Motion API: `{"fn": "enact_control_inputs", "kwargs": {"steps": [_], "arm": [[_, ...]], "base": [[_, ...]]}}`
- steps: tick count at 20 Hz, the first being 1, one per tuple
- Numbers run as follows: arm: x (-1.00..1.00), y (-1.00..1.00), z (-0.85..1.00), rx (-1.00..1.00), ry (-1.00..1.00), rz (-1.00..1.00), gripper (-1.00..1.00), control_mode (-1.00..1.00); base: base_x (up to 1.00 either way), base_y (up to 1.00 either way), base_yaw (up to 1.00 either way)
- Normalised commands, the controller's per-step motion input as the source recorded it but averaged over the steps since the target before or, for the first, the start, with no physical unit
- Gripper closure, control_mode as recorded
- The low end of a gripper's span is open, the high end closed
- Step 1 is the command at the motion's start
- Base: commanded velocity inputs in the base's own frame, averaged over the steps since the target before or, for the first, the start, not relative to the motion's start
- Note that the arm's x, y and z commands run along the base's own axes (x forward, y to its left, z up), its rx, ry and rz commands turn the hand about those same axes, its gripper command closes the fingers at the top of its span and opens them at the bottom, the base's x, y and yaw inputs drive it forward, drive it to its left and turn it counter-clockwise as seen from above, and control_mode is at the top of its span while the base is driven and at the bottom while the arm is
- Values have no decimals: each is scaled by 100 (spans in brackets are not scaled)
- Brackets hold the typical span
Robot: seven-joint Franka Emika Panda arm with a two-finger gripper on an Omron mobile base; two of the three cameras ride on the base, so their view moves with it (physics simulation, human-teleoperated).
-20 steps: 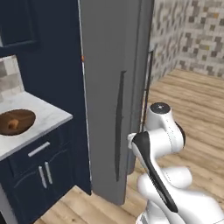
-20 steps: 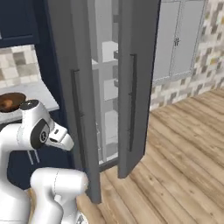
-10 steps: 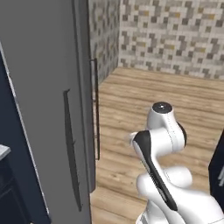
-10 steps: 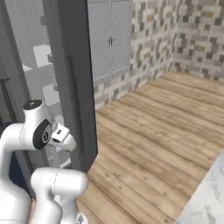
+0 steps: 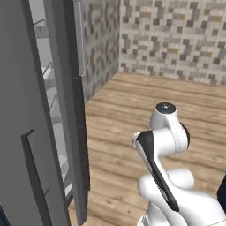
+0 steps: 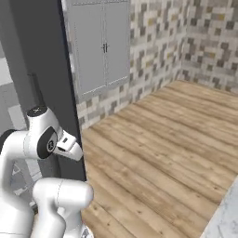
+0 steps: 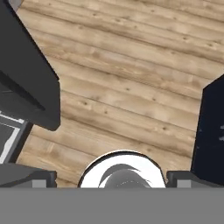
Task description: Take the peach, pear, and potato from the freezer and place them in the bowl on the counter.
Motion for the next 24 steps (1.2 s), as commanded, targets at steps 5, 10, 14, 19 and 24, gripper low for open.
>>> {"fn": "enact_control_inputs", "kwargs": {"steps": [5,10,14,19,24], "arm": [[0,0,0,0,0,0,-100,100],[0,0,0,0,0,0,-100,100],[0,0,0,0,0,0,-100,100],[0,0,0,0,0,0,-100,100],[0,0,0,0,0,0,-100,100]], "base": [[100,0,53],[78,0,72],[49,0,81],[59,-1,83],[100,-14,66]]}}
